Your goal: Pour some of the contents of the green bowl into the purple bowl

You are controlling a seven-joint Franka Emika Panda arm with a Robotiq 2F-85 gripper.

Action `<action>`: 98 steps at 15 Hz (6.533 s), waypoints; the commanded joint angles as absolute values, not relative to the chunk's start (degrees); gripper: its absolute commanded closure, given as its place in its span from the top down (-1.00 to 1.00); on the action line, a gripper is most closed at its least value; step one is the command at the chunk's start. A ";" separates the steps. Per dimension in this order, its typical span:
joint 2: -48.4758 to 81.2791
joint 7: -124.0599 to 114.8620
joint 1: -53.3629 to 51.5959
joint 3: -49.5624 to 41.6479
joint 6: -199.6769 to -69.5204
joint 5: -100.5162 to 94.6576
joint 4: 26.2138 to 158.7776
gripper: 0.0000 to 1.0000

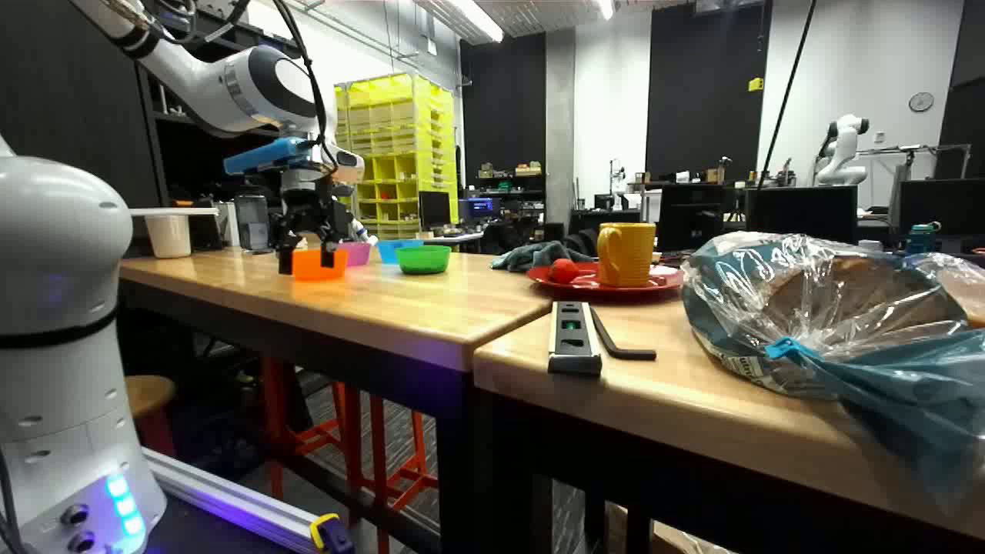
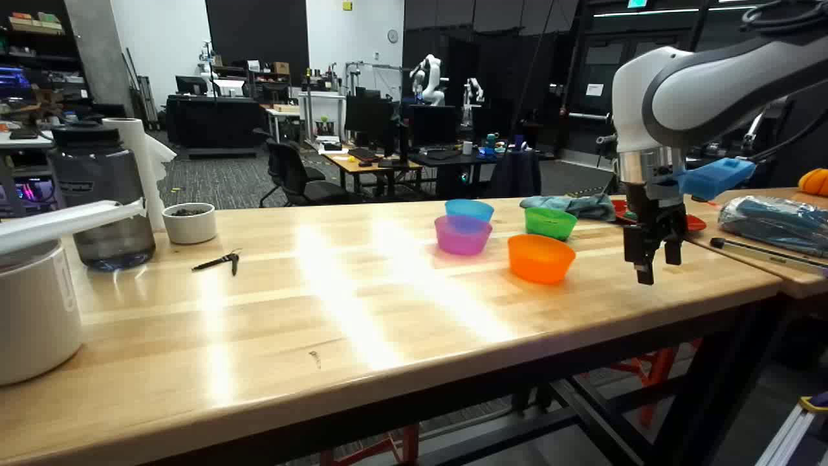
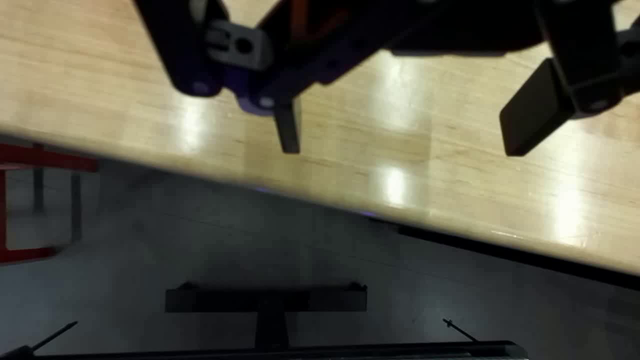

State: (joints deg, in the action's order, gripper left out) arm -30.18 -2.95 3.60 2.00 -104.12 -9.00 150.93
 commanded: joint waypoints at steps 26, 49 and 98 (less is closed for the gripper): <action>-30.16 -3.22 2.91 1.37 -103.92 -9.25 150.82 1.00; -31.18 -1.71 2.99 -0.37 -104.99 -8.06 150.11 1.00; -11.51 6.72 5.27 -8.02 -115.79 -5.27 126.02 1.00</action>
State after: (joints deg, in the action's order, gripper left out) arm -12.61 5.27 4.65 -7.96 -114.71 -6.04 126.88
